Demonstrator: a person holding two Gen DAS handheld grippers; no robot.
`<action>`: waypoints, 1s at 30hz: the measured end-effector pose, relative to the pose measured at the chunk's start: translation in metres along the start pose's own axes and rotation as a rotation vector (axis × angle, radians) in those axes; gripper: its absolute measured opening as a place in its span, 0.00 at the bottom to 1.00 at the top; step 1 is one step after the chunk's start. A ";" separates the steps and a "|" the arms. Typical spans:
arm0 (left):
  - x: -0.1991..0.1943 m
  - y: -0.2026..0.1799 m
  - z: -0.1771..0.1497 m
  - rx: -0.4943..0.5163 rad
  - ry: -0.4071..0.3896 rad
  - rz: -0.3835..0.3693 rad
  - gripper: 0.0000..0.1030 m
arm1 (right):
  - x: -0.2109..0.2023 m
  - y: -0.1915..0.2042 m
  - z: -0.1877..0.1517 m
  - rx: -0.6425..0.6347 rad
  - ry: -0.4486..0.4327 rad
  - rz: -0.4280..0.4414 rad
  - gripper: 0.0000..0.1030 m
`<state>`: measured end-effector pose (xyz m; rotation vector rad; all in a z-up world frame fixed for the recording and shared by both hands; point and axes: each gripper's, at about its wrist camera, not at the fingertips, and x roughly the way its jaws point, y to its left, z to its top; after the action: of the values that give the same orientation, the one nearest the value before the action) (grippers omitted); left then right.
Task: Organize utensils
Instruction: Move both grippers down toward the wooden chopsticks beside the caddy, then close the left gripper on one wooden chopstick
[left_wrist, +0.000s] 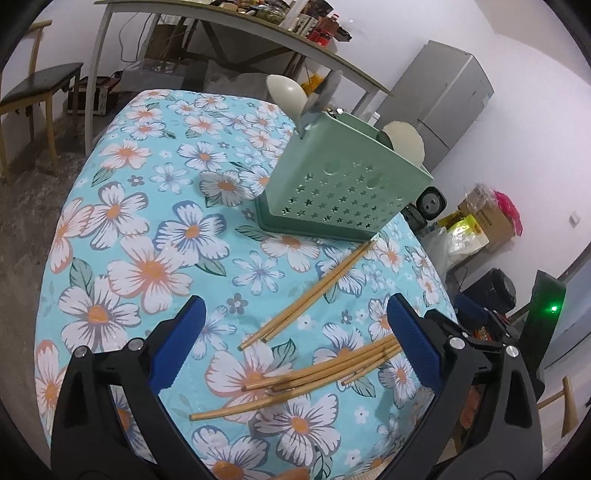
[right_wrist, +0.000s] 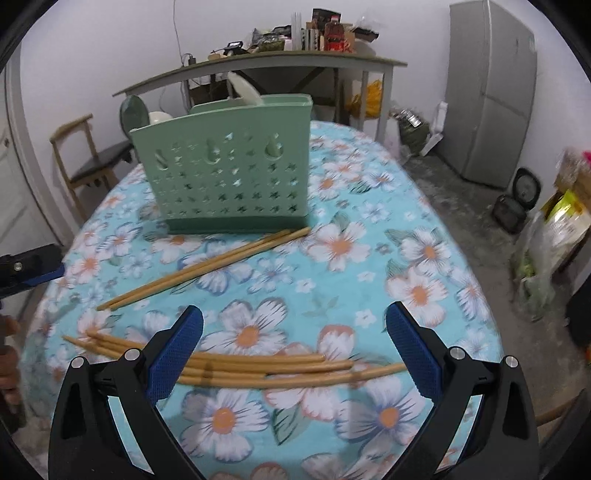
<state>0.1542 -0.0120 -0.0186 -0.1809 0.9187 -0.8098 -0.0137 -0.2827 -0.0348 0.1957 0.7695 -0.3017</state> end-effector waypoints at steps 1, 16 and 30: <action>0.001 -0.001 0.000 0.012 -0.004 0.001 0.92 | 0.001 -0.002 -0.003 0.014 0.001 0.014 0.94; 0.036 -0.038 0.007 0.371 0.046 0.132 0.92 | 0.008 -0.022 0.005 0.110 0.041 0.108 0.81; 0.076 -0.041 -0.009 0.496 0.197 0.146 0.41 | 0.018 -0.025 0.006 0.144 0.079 0.154 0.72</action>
<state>0.1508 -0.0918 -0.0536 0.3997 0.8754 -0.9049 -0.0058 -0.3114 -0.0453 0.4025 0.8061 -0.2039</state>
